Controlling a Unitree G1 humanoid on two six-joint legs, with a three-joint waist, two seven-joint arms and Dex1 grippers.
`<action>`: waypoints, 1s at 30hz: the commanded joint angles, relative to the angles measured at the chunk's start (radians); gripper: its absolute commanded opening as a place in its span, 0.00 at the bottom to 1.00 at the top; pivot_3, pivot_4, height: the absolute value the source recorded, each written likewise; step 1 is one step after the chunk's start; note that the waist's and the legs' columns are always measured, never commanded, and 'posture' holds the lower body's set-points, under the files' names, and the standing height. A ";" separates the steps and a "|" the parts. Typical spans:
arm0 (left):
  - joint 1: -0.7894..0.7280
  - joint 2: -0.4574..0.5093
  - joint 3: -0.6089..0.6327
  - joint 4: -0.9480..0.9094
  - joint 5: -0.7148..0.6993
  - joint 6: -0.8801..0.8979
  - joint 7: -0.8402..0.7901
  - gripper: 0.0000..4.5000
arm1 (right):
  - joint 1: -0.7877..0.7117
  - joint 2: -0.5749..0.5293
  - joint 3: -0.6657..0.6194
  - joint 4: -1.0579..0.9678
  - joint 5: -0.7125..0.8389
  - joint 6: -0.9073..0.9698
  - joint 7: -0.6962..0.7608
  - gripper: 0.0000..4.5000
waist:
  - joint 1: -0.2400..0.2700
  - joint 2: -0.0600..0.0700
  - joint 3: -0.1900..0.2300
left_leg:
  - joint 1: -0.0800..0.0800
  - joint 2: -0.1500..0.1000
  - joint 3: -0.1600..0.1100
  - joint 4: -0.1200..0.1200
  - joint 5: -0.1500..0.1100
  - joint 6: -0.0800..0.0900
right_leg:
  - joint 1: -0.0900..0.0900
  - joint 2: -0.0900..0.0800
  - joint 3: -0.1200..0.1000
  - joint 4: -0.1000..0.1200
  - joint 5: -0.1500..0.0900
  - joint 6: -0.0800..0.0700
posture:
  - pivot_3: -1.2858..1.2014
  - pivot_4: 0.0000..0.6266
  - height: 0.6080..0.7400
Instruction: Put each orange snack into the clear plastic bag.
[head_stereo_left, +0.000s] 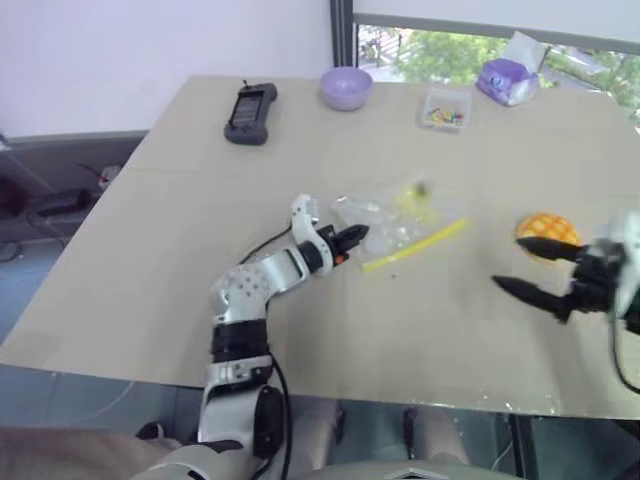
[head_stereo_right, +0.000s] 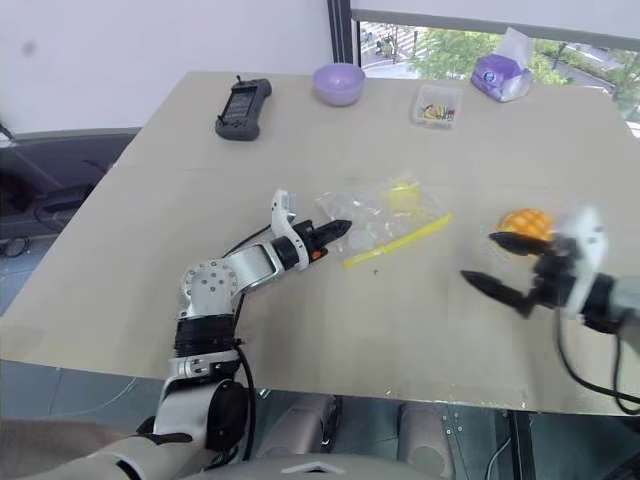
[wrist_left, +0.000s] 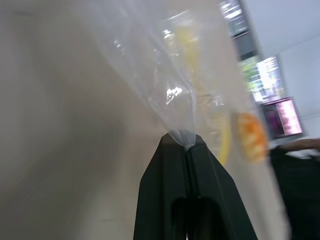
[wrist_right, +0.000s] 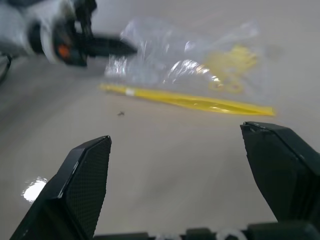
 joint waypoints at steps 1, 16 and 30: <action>-0.059 -0.065 0.106 -0.083 -0.226 0.068 0.168 0.00 | -0.074 -0.012 0.173 0.031 -0.274 -0.189 -0.094 1.00 | -0.003 -0.001 0.000 | 0.000 0.000 -0.001 0.000 0.000 0.000 | 0.000 0.000 0.000 0.000 0.000 0.000 | 0.52 0.24 1.00; -0.015 -0.045 0.037 -0.117 -0.751 -0.039 0.680 0.00 | -0.333 0.069 0.359 0.454 -0.826 -0.635 -0.440 1.00 | -0.004 -0.002 0.000 | 0.001 0.000 0.003 0.000 0.000 0.000 | -0.001 0.000 0.004 0.001 0.000 0.000 | 0.52 0.24 1.00; 0.012 0.044 -0.095 -0.105 -0.864 -0.163 0.692 0.00 | -0.315 0.118 0.399 0.374 -0.802 -0.718 -0.377 1.00 | -0.009 -0.001 0.000 | 0.002 0.000 0.005 0.000 0.000 0.000 | -0.002 0.001 0.006 0.001 0.000 0.000 | 0.52 0.24 1.00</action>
